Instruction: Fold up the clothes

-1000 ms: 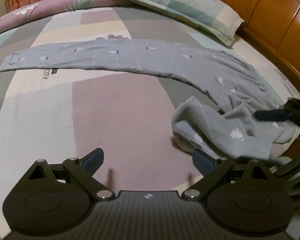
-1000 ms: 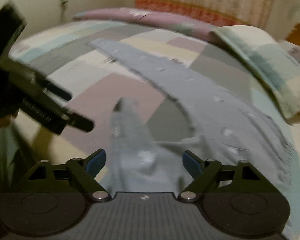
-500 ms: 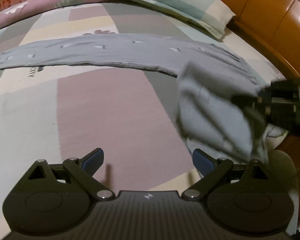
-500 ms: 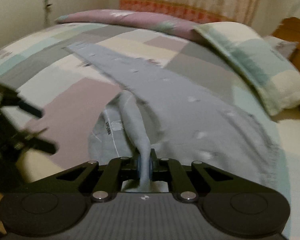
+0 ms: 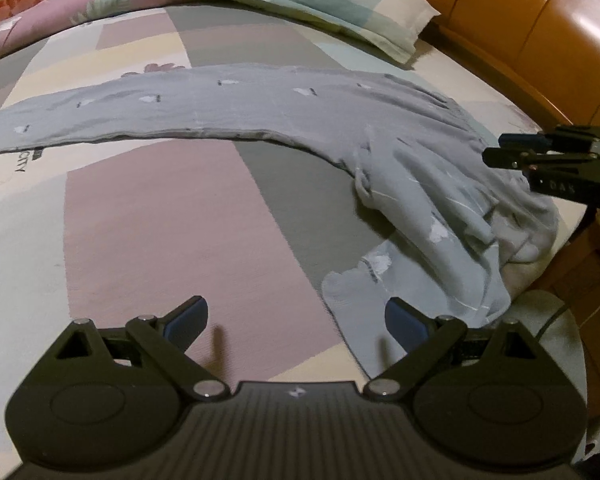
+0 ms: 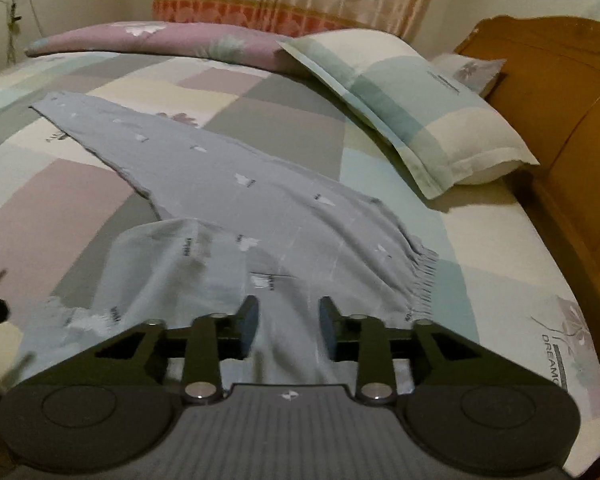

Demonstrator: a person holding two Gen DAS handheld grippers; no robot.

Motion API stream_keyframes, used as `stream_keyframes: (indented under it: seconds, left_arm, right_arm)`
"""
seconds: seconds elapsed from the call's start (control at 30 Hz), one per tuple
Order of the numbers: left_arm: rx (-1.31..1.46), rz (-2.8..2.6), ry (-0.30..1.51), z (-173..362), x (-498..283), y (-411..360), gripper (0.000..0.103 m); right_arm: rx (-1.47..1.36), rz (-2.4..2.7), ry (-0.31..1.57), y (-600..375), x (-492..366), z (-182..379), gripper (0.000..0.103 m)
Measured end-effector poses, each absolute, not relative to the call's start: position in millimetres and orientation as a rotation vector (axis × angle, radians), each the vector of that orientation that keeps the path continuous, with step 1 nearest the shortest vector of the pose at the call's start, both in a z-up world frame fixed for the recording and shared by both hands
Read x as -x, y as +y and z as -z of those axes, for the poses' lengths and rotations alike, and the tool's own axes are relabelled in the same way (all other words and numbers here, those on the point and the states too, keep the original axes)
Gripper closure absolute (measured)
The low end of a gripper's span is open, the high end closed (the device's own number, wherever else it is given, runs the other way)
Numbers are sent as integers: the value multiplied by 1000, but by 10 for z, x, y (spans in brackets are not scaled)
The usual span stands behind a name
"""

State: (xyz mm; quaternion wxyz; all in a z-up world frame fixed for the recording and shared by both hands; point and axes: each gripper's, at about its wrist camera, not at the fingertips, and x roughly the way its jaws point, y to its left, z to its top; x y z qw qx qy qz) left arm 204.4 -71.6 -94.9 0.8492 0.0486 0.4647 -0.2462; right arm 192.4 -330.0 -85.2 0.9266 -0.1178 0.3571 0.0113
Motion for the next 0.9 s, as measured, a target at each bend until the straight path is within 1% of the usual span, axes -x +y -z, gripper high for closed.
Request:
stream_keyframes:
  seconds: [0.13, 0.37, 0.47, 0.5, 0.57, 0.63, 0.7, 0.83, 0.9]
  left_arm:
    - [-145, 574, 982, 965, -1915, -845, 8]
    - [-271, 709, 975, 1107, -1544, -1109, 9]
    - [-264, 741, 980, 1199, -1475, -1134, 10]
    - [-264, 743, 978, 1231, -1466, -1137, 13]
    - [-287, 733, 952, 1266, -1465, -1140, 14]
    - [-336, 699, 919, 1279, -1483, -1163, 23]
    - [-382, 659, 901, 1267, -1509, -1172, 23]
    - [-354, 602, 894, 1212, -1606, -1038, 23]
    - [-330, 566, 889, 1174, -1655, -953, 23]
  right_arm:
    - [220, -65, 739, -3224, -1826, 879, 60]
    - [75, -93, 745, -3161, -1655, 910, 59]
    - [7, -104, 737, -3189, -1559, 889, 59]
    - [-3, -102, 734, -3197, -1531, 883, 59]
    - [-17, -94, 729, -3207, -1483, 872, 58]
    - [-33, -96, 726, -3225, -1450, 861, 58]
    - [-55, -104, 722, -3247, -1413, 842, 58]
    - [-124, -199, 717, -3229, -1366, 829, 56]
    - [-70, -264, 725, -3079, -1345, 870, 55]
